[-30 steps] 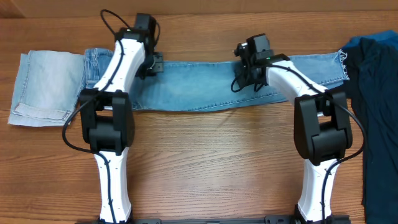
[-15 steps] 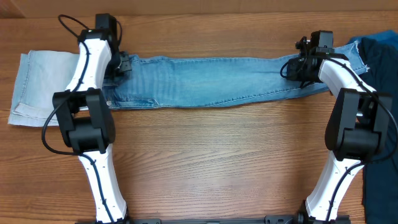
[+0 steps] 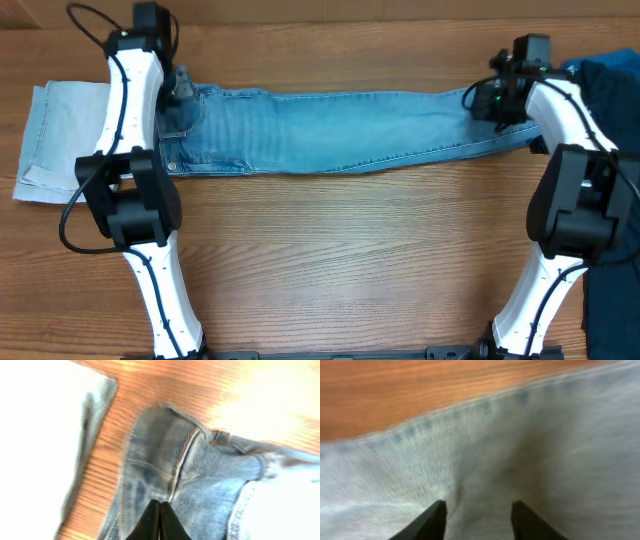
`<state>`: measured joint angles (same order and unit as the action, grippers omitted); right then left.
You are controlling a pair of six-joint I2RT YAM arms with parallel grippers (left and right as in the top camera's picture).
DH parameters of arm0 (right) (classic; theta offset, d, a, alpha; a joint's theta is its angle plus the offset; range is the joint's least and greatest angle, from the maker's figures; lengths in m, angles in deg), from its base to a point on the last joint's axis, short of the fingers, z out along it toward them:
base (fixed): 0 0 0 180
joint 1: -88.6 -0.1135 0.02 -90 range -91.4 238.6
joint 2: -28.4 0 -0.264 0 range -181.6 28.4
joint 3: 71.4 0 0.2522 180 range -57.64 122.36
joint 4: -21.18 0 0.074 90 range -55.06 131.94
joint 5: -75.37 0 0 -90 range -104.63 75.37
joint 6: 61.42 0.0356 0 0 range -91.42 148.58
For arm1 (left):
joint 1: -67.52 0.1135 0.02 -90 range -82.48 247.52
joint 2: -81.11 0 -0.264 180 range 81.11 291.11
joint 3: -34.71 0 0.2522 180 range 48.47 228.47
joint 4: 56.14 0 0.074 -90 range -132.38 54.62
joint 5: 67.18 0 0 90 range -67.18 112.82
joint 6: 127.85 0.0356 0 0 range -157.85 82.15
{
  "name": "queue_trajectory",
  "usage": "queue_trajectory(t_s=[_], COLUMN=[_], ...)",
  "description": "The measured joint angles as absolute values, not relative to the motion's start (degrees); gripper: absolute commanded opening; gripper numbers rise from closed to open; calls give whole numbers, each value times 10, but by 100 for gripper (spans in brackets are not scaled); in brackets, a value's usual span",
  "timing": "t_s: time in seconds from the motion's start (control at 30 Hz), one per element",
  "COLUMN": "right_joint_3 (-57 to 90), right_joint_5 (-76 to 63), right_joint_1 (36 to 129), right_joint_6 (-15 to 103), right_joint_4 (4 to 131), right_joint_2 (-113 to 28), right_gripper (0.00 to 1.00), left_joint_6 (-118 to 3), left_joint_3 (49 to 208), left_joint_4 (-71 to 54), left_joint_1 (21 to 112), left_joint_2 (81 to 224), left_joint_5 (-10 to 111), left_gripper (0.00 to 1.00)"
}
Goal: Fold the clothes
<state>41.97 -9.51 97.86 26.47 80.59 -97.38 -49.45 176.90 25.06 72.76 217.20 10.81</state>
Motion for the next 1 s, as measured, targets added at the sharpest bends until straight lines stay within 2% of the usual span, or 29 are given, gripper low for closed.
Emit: queue_trajectory(t_s=[0.17,0.33,0.53,0.73,1.0], right_joint_3=[468,471,455,354,256], right_joint_5=[-113,-126,-119,-73,-30], right_joint_1=[1000,1047,1098,1098,1099], right_joint_6=[346,419,476,493,489], right_joint_4=[907,1004,1016,895,756], right_joint_2=[-943,-936,-936,-936,-918], right_gripper=[64,64,64,64,64], left_joint_6=[-499,-499,-498,-478,-460], left_joint_3=[1826,1778,1633,1621,1621], left_joint_4=[303,286,177,140,138], left_joint_1=[700,665,666,669,692], left_joint_2=[2167,2165,2163,2163,2163], left_joint_5=[111,119,120,118,93], left_gripper=[27,29,29,32,28])
